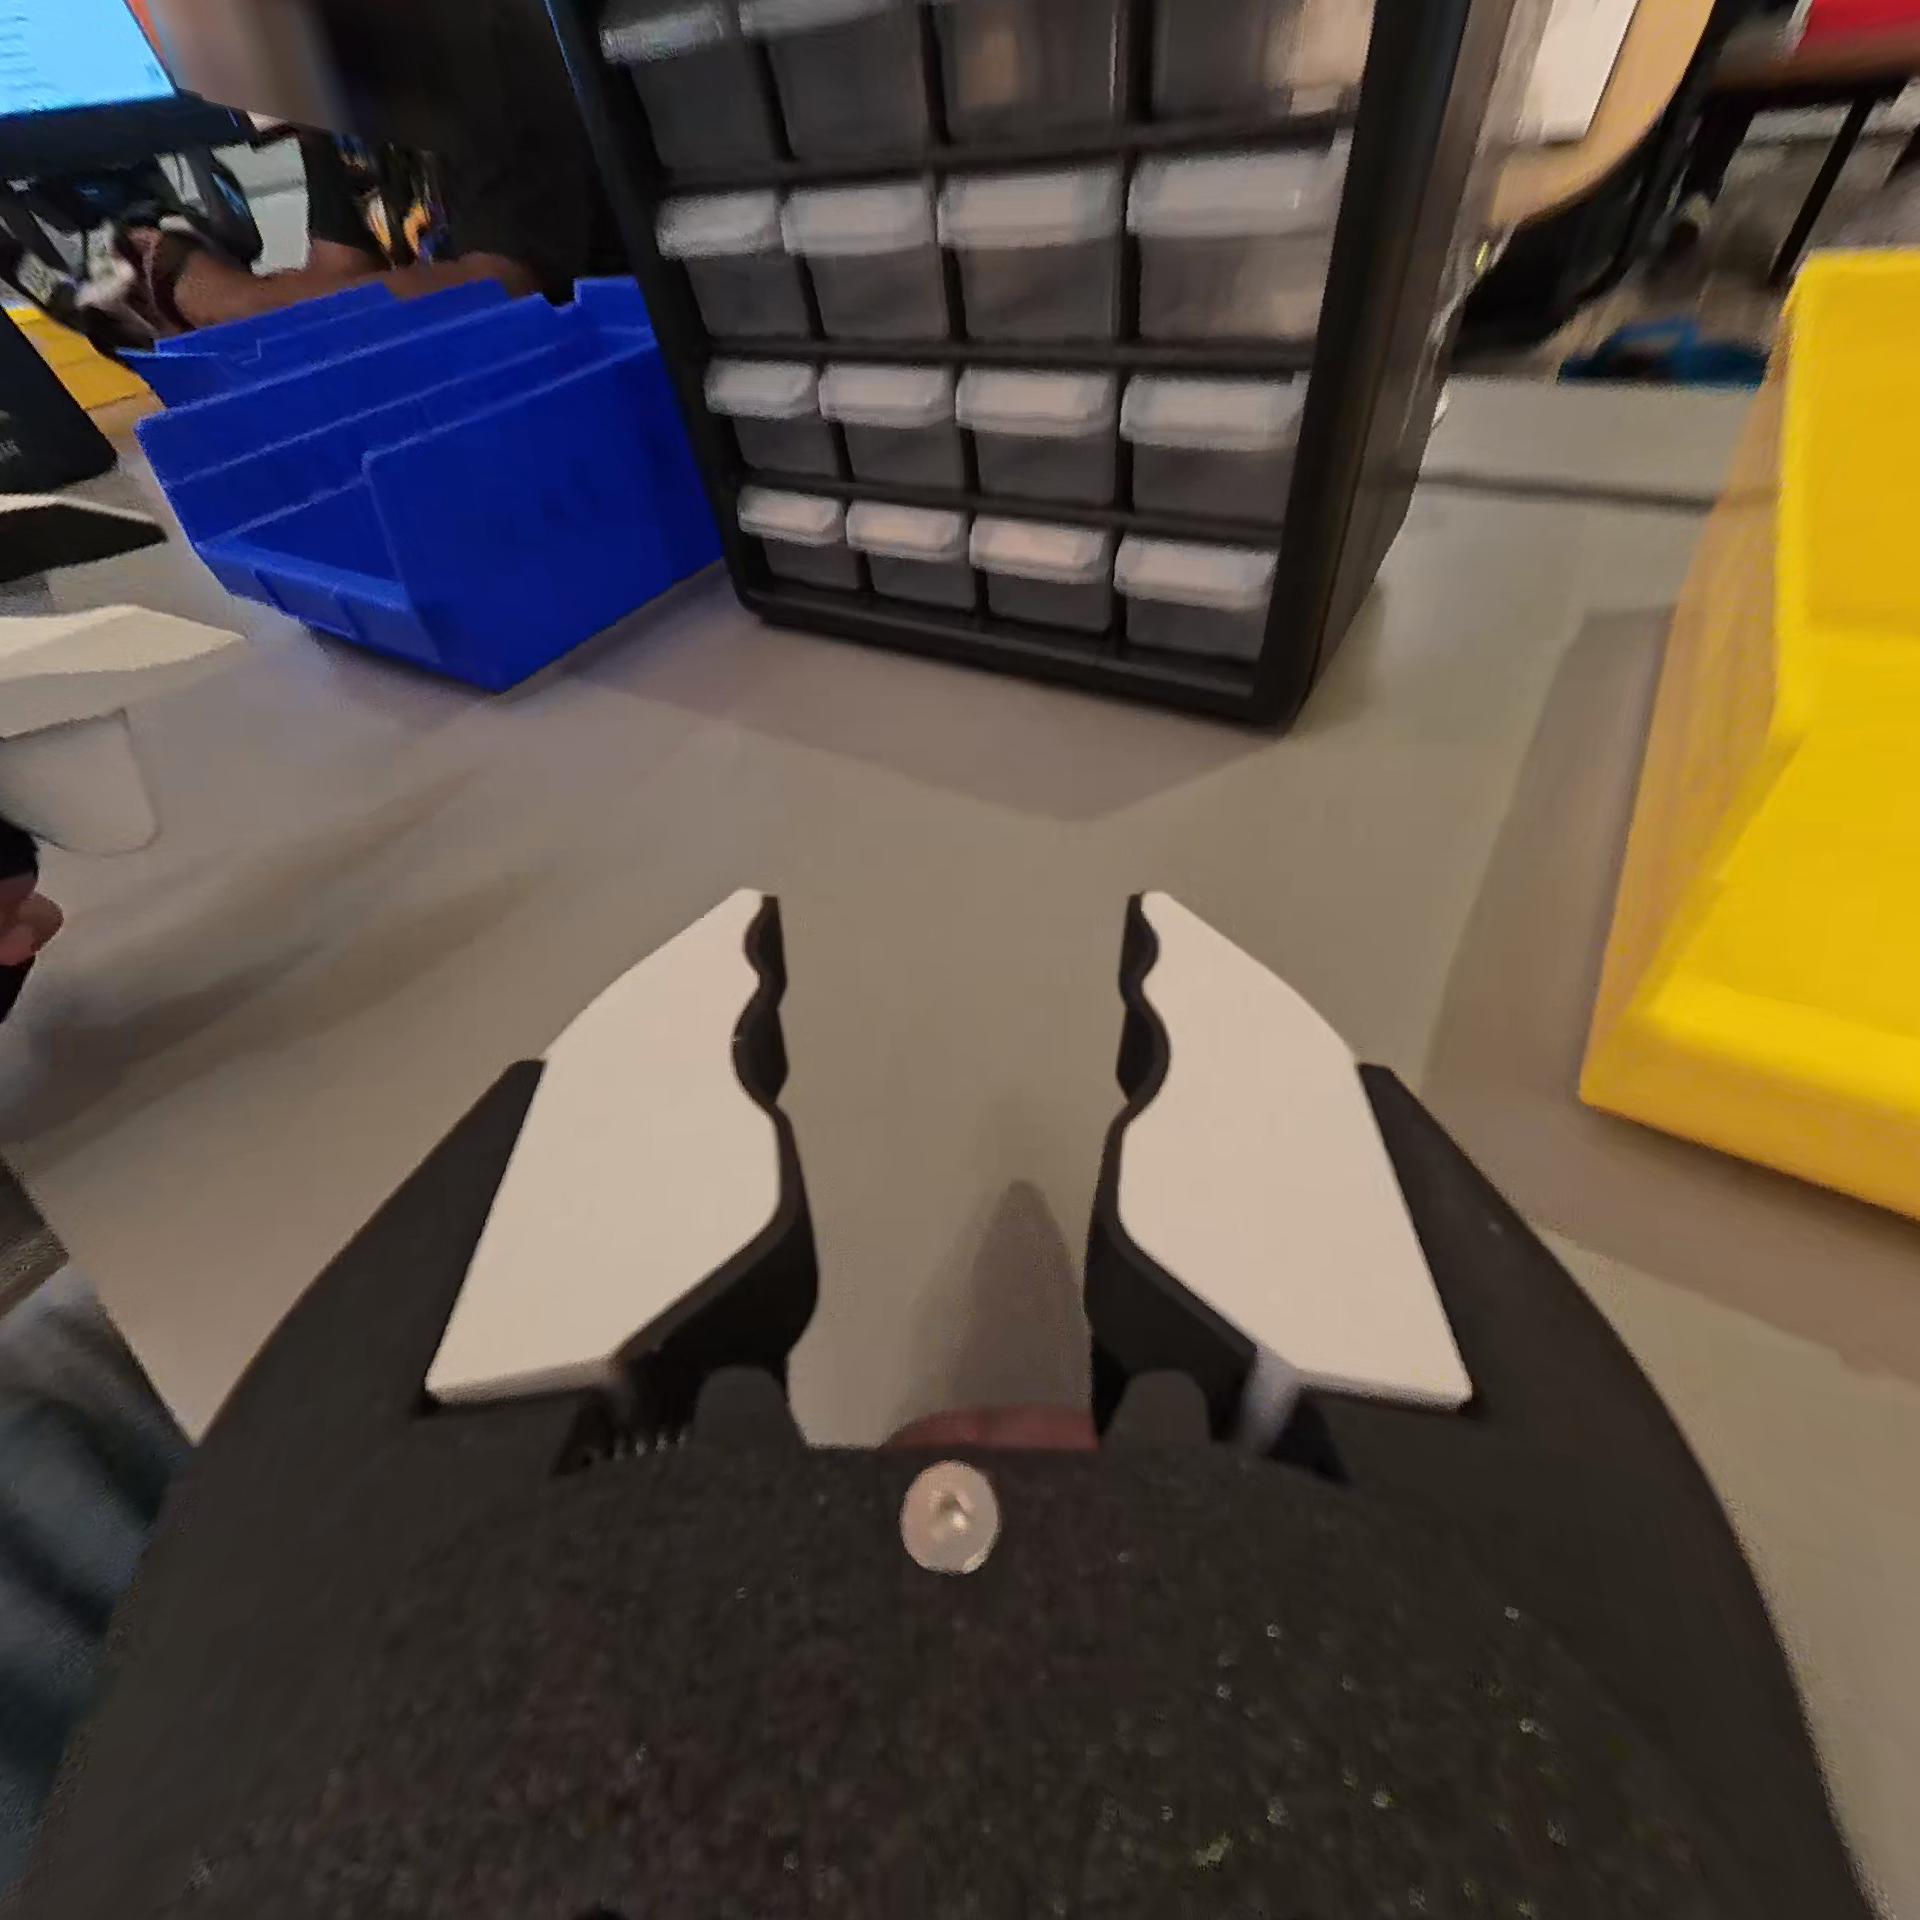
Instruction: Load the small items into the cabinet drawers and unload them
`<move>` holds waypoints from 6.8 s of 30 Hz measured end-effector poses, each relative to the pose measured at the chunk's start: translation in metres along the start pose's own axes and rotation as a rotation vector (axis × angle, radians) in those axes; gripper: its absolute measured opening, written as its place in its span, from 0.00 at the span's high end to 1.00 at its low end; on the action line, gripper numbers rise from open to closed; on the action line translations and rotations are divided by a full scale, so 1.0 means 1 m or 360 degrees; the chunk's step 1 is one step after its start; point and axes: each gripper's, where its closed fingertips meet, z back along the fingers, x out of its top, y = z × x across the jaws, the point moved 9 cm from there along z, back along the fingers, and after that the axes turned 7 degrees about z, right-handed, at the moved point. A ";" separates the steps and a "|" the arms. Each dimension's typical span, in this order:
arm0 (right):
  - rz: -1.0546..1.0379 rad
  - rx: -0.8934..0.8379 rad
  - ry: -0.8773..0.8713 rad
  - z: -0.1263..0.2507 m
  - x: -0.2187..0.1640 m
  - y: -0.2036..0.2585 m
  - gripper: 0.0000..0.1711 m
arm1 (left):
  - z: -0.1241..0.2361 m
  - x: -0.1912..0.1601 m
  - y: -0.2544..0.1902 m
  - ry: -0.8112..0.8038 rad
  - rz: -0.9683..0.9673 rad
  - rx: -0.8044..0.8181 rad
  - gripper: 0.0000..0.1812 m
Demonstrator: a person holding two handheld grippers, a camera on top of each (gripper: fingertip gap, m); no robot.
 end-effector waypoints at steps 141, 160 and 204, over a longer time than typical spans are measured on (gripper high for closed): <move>0.0152 -0.0863 -0.0534 -0.182 0.111 0.082 0.62 | -0.130 0.050 0.173 0.1401 -0.0661 -0.0435 0.67; 0.0134 -0.0843 -0.0531 -0.181 0.111 0.081 0.62 | -0.188 -0.002 0.191 0.1795 -0.0767 -0.0632 0.93; 0.0170 -0.0842 -0.0512 -0.176 0.108 0.084 0.62 | -0.210 0.165 -0.070 0.1975 -0.1718 -0.0899 0.94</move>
